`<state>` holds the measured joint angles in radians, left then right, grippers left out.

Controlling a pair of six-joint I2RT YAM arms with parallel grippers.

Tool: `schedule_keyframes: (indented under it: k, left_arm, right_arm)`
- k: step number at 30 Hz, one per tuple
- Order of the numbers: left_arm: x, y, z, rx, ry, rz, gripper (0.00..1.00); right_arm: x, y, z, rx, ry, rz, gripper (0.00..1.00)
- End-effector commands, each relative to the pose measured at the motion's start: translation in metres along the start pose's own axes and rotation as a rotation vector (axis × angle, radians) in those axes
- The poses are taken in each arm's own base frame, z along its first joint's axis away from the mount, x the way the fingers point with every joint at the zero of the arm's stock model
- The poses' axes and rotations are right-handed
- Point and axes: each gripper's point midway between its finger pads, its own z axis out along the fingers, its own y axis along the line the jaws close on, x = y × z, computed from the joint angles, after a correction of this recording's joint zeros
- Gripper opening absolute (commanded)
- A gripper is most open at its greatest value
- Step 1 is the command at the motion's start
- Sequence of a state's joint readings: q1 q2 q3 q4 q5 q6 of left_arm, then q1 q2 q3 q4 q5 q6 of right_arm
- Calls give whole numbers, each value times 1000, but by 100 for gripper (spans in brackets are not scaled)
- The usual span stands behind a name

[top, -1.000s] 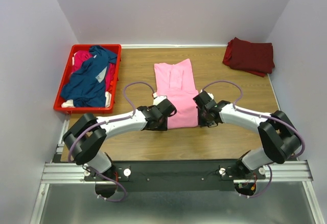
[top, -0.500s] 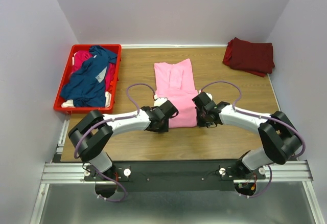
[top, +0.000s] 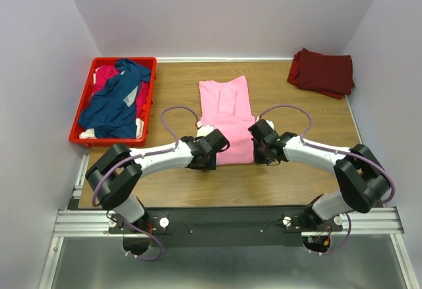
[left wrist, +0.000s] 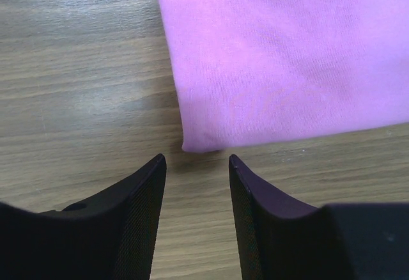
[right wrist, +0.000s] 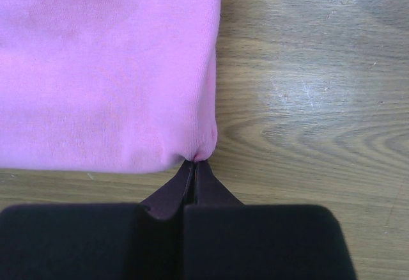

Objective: Fold and stack the t-shirts
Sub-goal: Fold the tshirt

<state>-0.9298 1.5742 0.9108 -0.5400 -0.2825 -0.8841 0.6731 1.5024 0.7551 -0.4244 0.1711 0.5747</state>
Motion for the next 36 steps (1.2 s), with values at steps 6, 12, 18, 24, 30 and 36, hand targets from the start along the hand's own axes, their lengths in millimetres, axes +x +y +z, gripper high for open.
schedule_keyframes:
  k: [6, 12, 18, 24, 30, 36]
  left_arm:
    - [-15, 7, 8, -69, -60, 3, 52]
    - [-29, -5, -6, 4, -106, -15, 53]
    - [-30, 0, -7, -5, -118, -31, 53]
    - [-24, 13, 11, -53, -96, -7, 52]
    - [-11, 21, 26, -90, -47, 25, 52]
    - [11, 31, 37, -98, 8, 39, 43]
  right_arm:
    - [72, -27, 12, 81, 228, -47, 1]
    - [73, -26, 11, 82, 229, -46, 1]
    - [74, -26, 11, 83, 226, -40, 1]
    - [75, -27, 11, 88, 226, -39, 1]
    - [75, -26, 11, 89, 223, -35, 1]
    - [76, -27, 10, 91, 218, -30, 1]
